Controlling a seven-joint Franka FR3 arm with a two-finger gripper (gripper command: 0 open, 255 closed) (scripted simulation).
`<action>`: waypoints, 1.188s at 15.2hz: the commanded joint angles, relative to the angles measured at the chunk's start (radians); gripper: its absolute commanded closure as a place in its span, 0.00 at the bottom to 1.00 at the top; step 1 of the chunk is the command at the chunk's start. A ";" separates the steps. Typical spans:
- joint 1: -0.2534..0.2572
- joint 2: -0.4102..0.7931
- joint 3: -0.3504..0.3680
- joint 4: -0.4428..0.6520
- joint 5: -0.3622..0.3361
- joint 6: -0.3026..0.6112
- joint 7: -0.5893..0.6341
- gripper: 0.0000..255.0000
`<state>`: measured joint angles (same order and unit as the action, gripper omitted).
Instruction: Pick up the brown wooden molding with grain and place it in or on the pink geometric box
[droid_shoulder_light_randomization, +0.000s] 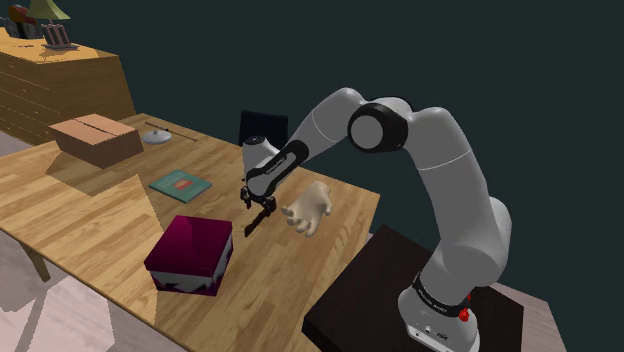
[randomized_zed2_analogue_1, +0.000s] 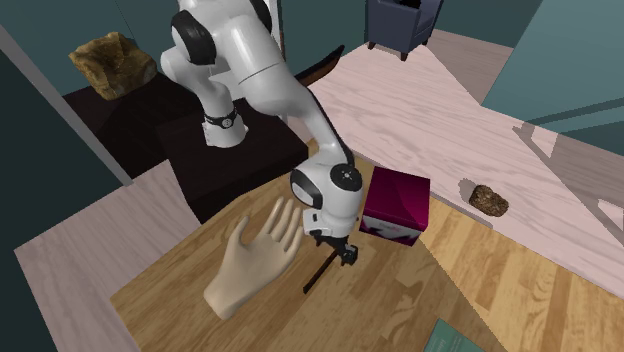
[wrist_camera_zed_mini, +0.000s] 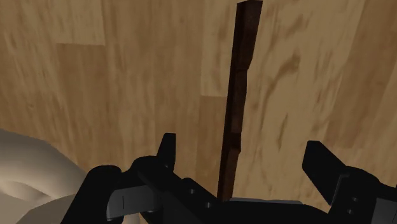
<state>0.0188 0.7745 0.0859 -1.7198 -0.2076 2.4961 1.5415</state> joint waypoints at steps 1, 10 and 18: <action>0.002 0.025 -0.003 0.012 -0.003 0.014 0.002 0.00; 0.003 0.043 -0.006 0.019 -0.004 0.024 0.004 0.00; 0.003 0.043 -0.006 0.019 -0.004 0.024 0.004 1.00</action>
<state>0.0217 0.8172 0.0803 -1.7006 -0.2120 2.5205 1.5451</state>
